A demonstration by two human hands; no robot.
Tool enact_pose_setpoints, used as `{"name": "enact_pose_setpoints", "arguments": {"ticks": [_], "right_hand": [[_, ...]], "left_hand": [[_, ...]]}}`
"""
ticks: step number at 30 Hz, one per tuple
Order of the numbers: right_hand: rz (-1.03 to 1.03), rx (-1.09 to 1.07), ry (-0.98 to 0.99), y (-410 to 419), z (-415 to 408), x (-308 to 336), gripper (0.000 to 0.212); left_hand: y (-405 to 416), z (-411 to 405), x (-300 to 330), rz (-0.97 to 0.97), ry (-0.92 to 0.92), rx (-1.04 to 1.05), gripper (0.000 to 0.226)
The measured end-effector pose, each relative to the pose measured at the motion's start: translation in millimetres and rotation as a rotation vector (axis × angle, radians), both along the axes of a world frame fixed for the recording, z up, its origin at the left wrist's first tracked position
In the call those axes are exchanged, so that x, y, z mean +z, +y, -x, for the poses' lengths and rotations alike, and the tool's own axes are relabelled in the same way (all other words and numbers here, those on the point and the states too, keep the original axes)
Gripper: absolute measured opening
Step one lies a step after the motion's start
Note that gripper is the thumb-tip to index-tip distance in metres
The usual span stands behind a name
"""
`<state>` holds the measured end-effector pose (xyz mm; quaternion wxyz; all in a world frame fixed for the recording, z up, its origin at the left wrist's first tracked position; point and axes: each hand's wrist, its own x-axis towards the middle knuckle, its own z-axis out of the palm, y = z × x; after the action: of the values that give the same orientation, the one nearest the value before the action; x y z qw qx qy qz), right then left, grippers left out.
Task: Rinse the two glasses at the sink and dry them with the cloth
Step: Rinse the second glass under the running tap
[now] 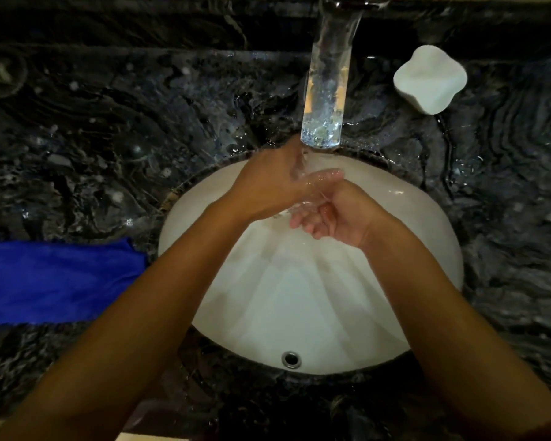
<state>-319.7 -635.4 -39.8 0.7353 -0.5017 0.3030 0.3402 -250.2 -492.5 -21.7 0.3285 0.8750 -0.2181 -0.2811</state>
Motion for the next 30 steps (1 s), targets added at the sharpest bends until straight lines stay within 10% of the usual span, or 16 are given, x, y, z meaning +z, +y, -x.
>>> {"name": "enact_pose_setpoints", "arguments": {"ticks": [6,11,18,30], "right_hand": [[0.378,-0.043,-0.091,8,1,19,0.062],[0.945,-0.09,-0.415,17,2,19,0.044],[0.543,-0.153,-0.474,13,-12,26,0.028],[-0.04,0.185,-0.36,-25,-24,19,0.02]], "left_hand": [[-7,7,-6,0.24,0.164,0.438,0.034],[-17,24,-2,0.491,0.673,0.739,0.044],[-15,40,-6,0.762,1.253,0.844,0.069],[-2,15,-4,0.564,1.242,0.468,0.061]]}}
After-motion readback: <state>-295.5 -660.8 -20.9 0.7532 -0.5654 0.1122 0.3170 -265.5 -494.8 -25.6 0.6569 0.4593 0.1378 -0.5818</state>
